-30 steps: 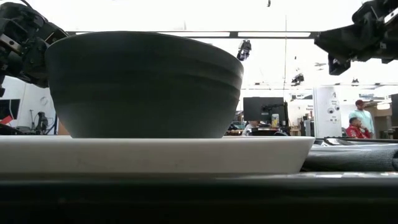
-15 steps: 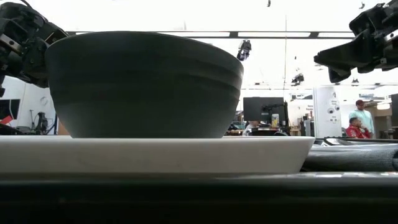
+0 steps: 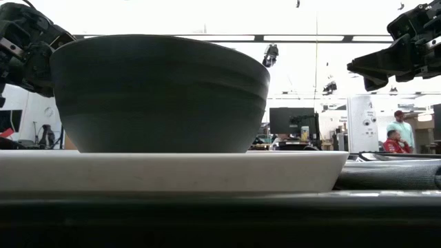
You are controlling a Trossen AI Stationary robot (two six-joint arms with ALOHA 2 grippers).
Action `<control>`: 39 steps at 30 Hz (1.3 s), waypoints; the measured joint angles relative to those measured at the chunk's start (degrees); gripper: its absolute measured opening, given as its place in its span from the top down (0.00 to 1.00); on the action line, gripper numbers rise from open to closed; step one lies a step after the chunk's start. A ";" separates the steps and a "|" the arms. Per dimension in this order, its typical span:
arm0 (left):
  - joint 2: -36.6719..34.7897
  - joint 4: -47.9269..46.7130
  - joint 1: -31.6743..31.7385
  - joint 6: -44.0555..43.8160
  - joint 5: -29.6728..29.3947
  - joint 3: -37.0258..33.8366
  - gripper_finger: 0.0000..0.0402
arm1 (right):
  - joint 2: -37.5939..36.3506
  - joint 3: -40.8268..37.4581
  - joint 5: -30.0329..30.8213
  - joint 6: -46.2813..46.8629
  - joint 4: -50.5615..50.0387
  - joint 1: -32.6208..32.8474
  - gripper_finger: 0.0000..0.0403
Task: Set up tray
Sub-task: Return to Home Position
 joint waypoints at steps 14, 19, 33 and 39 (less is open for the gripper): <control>-0.01 0.00 0.01 -0.02 -0.01 0.00 0.62 | 0.00 0.02 0.07 -0.02 0.04 0.00 0.83; 0.00 0.00 0.00 -0.02 -0.02 0.00 0.62 | 0.00 0.02 0.11 -0.02 0.04 0.00 0.82; -0.01 0.00 0.00 0.00 0.00 0.00 0.62 | 0.00 0.04 0.09 -0.02 0.04 0.00 0.82; 0.00 0.00 0.02 0.00 0.00 0.00 0.62 | 0.00 0.04 0.09 -0.02 0.04 0.00 0.83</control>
